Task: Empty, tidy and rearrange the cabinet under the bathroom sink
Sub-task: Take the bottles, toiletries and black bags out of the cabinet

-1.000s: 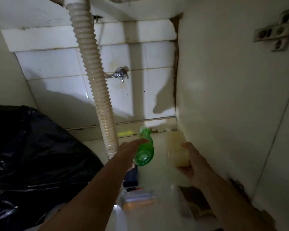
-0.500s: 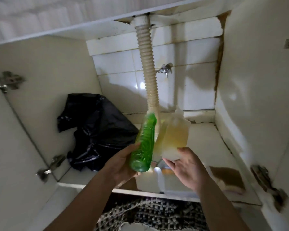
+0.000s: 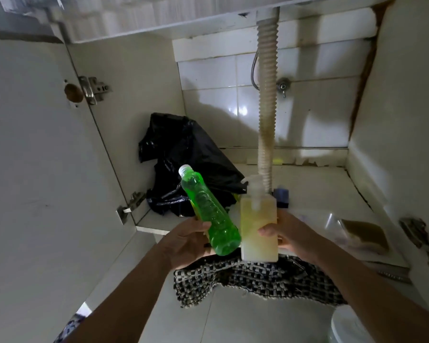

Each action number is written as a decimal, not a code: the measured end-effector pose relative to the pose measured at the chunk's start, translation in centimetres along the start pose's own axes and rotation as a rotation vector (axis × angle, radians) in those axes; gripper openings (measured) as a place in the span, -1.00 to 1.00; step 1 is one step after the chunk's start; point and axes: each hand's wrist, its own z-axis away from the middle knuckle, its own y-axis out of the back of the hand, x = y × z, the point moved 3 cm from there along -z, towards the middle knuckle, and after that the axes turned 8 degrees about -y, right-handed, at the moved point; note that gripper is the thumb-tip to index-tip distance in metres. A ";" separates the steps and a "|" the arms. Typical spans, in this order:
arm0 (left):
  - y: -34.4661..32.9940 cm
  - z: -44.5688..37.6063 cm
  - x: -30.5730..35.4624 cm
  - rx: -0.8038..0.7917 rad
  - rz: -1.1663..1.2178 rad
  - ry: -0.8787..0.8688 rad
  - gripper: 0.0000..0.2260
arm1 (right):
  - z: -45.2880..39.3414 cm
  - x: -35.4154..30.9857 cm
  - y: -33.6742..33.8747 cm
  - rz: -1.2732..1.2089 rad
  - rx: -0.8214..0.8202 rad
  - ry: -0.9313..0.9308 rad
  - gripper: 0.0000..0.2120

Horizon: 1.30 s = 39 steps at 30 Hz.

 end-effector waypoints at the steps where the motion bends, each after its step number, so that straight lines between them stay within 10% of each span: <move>1: 0.3 0.2 -0.7 -0.030 0.016 0.013 -0.33 | 0.1 0.8 -0.3 0.038 -0.014 -0.037 -0.22; 15: 3.0 1.7 -13.8 -0.194 -0.263 0.417 -0.43 | 5.1 11.6 -2.4 0.219 0.237 -0.347 -0.58; 21: 5.1 2.9 -19.5 -0.013 -0.385 0.383 -0.31 | 3.7 16.5 -3.2 0.450 0.282 -0.484 -0.22; 30: 6.3 3.3 -23.9 0.275 -0.635 0.267 -0.19 | 2.4 20.3 -3.8 0.546 0.311 -0.525 -0.18; 39: 5.8 3.3 -24.3 0.231 -0.770 0.192 -0.35 | 2.3 22.6 -1.4 0.492 0.400 -0.574 -0.13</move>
